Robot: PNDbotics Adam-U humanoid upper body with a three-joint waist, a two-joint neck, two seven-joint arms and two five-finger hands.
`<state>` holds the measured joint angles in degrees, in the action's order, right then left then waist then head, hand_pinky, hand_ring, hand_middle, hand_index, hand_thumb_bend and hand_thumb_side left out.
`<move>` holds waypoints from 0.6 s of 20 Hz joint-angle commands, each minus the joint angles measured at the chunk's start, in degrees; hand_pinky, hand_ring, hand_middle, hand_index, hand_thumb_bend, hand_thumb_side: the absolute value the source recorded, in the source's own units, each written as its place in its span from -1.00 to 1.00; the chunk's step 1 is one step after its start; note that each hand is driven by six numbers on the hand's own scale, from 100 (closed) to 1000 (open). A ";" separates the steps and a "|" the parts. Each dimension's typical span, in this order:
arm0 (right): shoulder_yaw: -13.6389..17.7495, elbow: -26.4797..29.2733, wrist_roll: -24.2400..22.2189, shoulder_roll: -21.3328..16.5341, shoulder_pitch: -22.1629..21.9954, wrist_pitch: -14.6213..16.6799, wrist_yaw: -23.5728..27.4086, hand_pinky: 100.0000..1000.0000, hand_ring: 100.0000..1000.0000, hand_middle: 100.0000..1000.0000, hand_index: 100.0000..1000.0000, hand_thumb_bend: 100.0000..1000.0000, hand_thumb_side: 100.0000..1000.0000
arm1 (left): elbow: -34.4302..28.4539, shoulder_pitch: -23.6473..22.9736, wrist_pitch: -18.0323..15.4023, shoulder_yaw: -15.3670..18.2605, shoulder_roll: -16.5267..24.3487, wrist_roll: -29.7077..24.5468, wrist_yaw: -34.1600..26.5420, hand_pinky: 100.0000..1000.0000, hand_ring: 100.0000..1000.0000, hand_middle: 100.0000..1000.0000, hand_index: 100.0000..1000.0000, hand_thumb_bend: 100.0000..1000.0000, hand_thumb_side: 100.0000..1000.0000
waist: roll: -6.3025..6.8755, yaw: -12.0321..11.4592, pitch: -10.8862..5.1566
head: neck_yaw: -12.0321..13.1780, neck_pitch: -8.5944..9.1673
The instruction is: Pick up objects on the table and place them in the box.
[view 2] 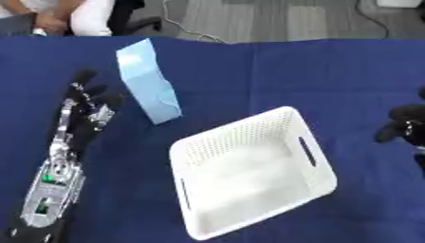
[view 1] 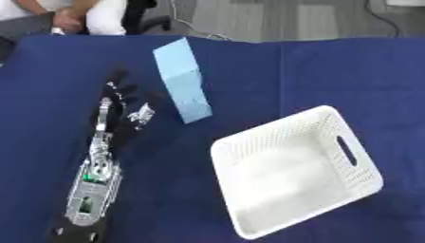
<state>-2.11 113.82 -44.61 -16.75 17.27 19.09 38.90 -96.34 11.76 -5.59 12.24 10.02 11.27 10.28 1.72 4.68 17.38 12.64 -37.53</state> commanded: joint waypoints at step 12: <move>-0.29 0.77 -7.36 -0.57 1.44 6.83 1.10 0.36 0.63 0.74 0.72 -1.00 0.52 | 6.92 3.61 -2.76 0.33 3.17 -2.48 2.74 0.45 0.60 0.72 1.00 0.53 0.06 | 0.25 1.00 -0.60 | 0.41 0.62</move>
<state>-2.45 113.82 -44.77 -16.74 18.17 18.93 39.82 -89.43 14.86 -8.02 12.30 11.94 8.93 12.65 1.99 5.55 17.45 12.67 -37.48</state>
